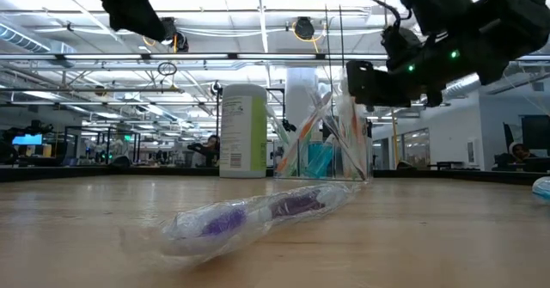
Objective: Pick & Place toothbrushing station
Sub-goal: Put the purple toothbrush into the transparent organizer
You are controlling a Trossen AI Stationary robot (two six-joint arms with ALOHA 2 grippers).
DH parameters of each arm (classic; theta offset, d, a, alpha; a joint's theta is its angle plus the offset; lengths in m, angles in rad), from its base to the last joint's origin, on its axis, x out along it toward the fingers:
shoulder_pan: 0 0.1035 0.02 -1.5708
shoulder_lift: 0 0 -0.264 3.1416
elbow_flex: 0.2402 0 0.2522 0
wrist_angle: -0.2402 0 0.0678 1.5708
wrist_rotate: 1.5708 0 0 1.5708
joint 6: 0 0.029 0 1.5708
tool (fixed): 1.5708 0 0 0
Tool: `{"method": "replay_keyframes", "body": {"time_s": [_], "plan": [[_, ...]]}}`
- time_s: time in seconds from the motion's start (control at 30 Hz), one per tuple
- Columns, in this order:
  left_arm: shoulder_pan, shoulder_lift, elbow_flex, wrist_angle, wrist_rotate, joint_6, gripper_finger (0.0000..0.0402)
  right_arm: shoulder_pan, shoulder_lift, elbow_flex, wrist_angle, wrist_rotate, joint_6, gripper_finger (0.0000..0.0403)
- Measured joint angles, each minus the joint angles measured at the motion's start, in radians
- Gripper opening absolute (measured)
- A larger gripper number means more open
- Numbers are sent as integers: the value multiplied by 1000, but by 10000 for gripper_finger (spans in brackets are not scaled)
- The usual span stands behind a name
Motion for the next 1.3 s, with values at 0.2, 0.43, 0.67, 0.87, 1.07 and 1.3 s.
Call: {"method": "replay_keyframes", "body": {"time_s": [0.2,0.43,0.67,0.87,1.07,1.3], "plan": [[-4,0,0,-137,49,-102,147,5,-134,0,-1,-6,-212,127],[-63,5,-1,-292,53,-318,147,5,-256,0,-5,-4,-349,136],[-185,3,-127,-290,66,-610,147,12,-261,0,-89,-5,-334,131],[-321,5,-295,-291,149,-922,147,8,-261,0,-147,-5,-342,130],[-482,17,-388,-245,208,-1169,147,-47,-261,0,-19,-5,-473,130],[-666,124,-389,-213,222,-1357,147,-129,-261,1,150,-9,-551,130]]}}
